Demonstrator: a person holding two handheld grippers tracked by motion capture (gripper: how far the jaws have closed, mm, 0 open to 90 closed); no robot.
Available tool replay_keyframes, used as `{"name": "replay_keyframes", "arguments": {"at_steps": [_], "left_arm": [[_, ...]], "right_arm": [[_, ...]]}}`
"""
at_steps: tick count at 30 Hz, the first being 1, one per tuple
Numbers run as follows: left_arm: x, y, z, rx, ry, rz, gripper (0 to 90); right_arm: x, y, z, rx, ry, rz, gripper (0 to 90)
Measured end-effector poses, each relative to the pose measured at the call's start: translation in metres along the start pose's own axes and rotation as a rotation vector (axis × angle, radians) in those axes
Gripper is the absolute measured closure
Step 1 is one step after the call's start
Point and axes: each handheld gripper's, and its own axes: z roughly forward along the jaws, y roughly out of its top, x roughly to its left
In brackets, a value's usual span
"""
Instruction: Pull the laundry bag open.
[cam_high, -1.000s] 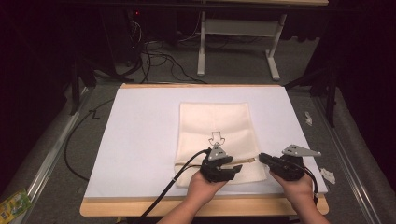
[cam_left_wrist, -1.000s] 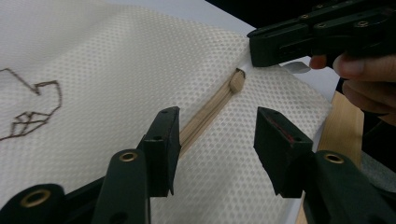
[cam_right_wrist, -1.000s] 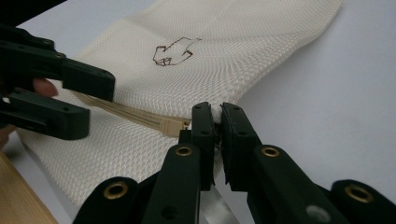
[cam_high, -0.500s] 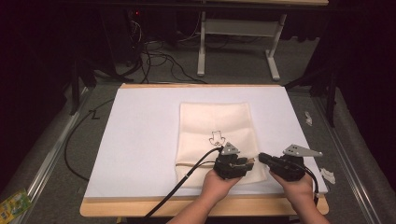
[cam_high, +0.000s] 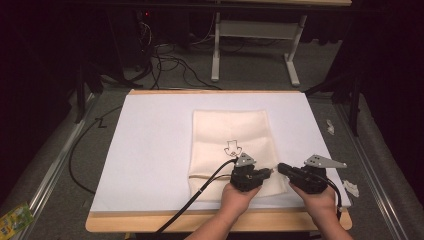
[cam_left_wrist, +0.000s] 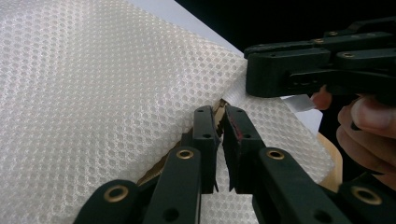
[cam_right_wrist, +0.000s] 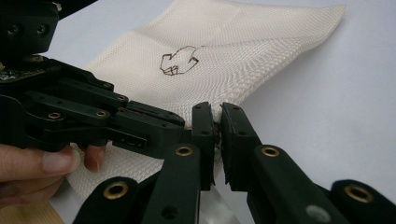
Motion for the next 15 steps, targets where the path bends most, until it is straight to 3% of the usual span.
{"name": "replay_keyframes", "arguments": {"at_steps": [6, 9, 15], "left_arm": [[-0.0053, 0.0005, -0.0043, -0.014, 0.021, 0.054, 87.0], [-0.0058, 0.0007, -0.0054, -0.017, 0.021, 0.062, 87.3], [-0.0055, 0.0014, -0.0052, -0.019, 0.003, 0.039, 86.8]], "right_arm": [[-0.0003, -0.0002, -0.0001, 0.000, -0.009, 0.007, 85.4], [-0.0002, 0.0001, 0.0004, -0.006, -0.009, 0.001, 85.4], [-0.0008, 0.0000, -0.0006, -0.015, 0.011, 0.018, 85.6]]}}
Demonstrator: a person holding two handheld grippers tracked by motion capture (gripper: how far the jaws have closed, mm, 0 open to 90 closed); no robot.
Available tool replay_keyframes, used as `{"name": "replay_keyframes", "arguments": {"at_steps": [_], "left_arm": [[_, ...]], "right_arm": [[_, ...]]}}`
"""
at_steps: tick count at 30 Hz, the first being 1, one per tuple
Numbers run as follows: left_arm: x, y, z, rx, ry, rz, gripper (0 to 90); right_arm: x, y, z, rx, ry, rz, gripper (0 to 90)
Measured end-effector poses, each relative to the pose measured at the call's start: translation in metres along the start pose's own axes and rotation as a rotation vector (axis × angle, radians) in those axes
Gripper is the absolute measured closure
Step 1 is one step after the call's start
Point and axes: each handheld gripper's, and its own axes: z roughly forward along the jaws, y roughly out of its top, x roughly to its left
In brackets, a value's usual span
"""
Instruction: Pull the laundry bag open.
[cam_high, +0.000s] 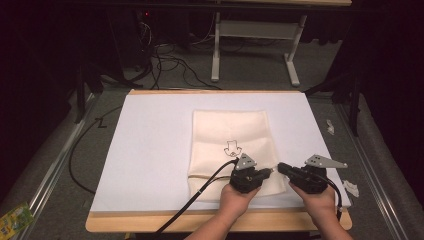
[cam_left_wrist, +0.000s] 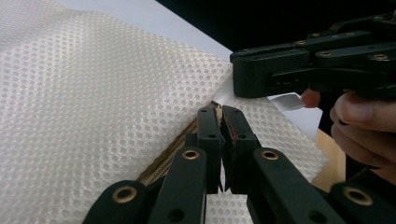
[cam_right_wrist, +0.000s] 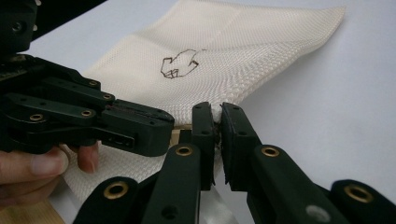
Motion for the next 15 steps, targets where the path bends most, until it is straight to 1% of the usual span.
{"name": "replay_keyframes", "arguments": {"at_steps": [2, 6, 12, 15], "left_arm": [[0.0011, -0.0008, 0.0015, 0.003, -0.011, -0.016, 86.1], [0.0015, -0.0030, 0.0042, 0.010, -0.006, -0.017, 85.6], [0.0002, -0.0036, 0.0028, 0.002, -0.001, -0.014, 87.2], [0.0029, -0.0034, 0.0004, 0.005, -0.012, -0.031, 87.3]], "right_arm": [[0.0000, 0.0000, 0.0000, -0.001, 0.008, 0.014, 85.6], [0.0028, 0.0001, 0.0007, 0.005, 0.005, -0.009, 85.5], [0.0029, 0.0001, 0.0007, 0.003, 0.002, -0.006, 85.6], [0.0033, 0.0004, 0.0004, 0.003, -0.001, -0.004, 85.6]]}}
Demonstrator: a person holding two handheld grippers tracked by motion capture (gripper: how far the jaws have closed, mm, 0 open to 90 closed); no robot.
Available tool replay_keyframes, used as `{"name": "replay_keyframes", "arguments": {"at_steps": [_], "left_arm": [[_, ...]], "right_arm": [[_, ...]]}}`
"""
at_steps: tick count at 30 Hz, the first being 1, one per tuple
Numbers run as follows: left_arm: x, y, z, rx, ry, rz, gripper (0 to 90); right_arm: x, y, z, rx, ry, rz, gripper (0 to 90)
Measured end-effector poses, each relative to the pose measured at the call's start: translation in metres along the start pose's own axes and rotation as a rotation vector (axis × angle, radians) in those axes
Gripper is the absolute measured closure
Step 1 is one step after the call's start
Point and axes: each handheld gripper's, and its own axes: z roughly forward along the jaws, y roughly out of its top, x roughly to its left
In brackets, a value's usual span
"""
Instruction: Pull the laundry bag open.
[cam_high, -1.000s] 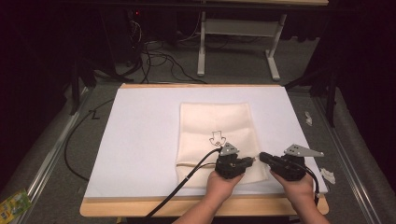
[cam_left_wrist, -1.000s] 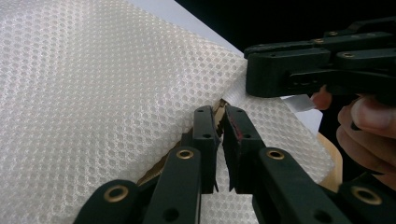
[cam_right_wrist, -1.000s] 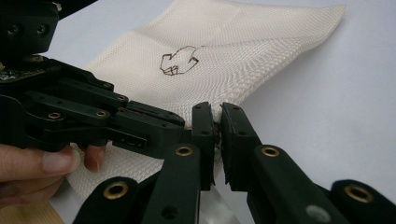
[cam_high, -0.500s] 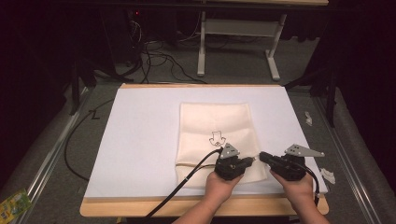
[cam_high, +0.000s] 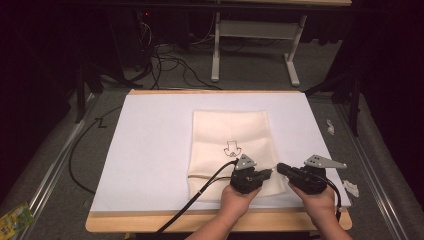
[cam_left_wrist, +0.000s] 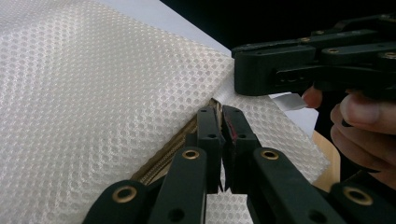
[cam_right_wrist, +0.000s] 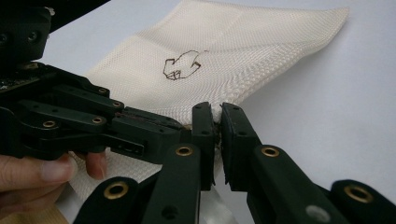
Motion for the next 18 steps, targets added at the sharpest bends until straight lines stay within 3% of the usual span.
{"name": "replay_keyframes", "arguments": {"at_steps": [8, 18], "left_arm": [[0.007, -0.003, -0.011, 0.025, 0.012, -0.016, 87.4], [0.027, -0.008, -0.041, 0.075, 0.063, -0.036, 87.4]], "right_arm": [[0.000, 0.000, -0.001, 0.001, -0.011, 0.008, 85.7], [-0.004, -0.001, -0.003, -0.008, -0.028, 0.020, 85.7]]}}
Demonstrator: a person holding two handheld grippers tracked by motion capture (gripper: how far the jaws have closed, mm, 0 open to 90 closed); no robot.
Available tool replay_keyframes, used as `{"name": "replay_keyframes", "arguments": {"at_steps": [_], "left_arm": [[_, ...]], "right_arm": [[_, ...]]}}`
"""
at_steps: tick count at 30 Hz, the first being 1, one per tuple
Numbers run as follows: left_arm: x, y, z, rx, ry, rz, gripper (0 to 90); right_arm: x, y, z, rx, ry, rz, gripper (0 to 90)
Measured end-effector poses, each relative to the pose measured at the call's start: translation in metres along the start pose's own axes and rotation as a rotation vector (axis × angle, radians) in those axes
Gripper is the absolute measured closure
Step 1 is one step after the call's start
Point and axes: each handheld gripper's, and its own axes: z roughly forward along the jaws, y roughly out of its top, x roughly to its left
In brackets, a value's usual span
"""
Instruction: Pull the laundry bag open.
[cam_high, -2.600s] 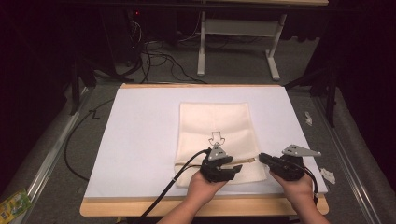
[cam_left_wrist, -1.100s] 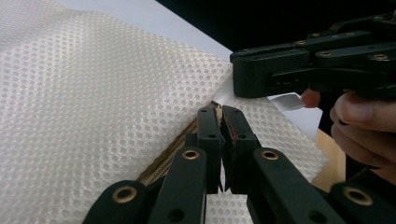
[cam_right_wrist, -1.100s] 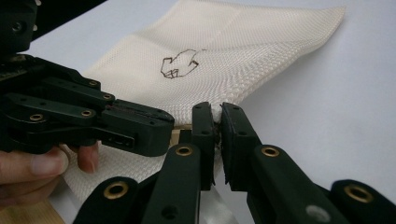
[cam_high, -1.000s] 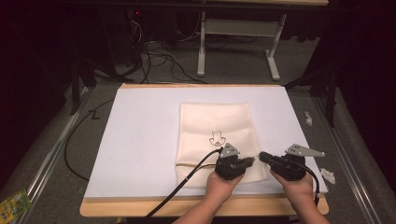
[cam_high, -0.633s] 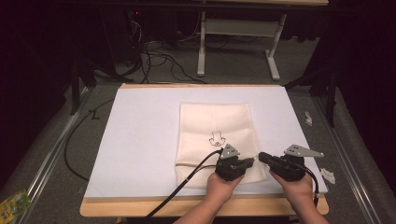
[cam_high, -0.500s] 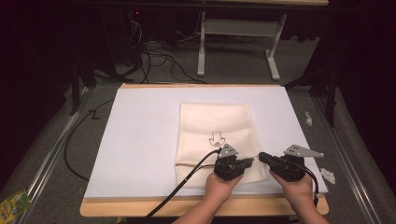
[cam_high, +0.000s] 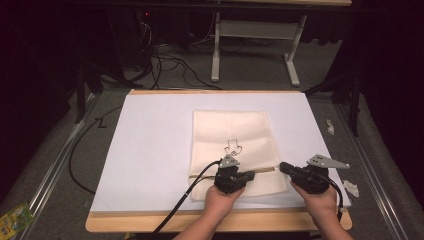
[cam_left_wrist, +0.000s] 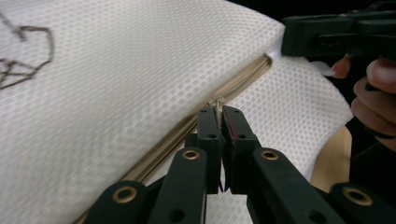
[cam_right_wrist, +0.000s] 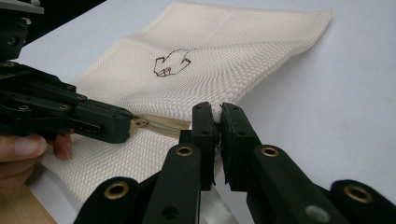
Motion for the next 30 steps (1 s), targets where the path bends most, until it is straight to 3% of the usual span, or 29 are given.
{"name": "replay_keyframes", "arguments": {"at_steps": [14, 18, 26, 28, 30], "left_arm": [[0.034, -0.016, -0.050, 0.032, 0.091, -0.018, 87.4], [0.049, -0.020, -0.070, 0.042, 0.134, -0.040, 87.4], [0.071, -0.026, -0.118, 0.060, 0.226, -0.046, 87.4], [0.081, -0.032, -0.133, 0.025, 0.232, -0.094, 87.4], [0.089, -0.039, -0.144, -0.010, 0.217, -0.139, 87.4]], "right_arm": [[0.002, -0.002, 0.002, 0.014, -0.023, -0.009, 85.8], [0.000, -0.003, 0.001, 0.016, -0.031, -0.001, 85.8], [-0.002, -0.004, 0.000, 0.022, -0.044, -0.003, 85.8], [-0.005, -0.005, 0.000, 0.022, -0.044, 0.000, 85.8], [-0.010, -0.006, -0.003, 0.017, -0.034, 0.034, 85.8]]}}
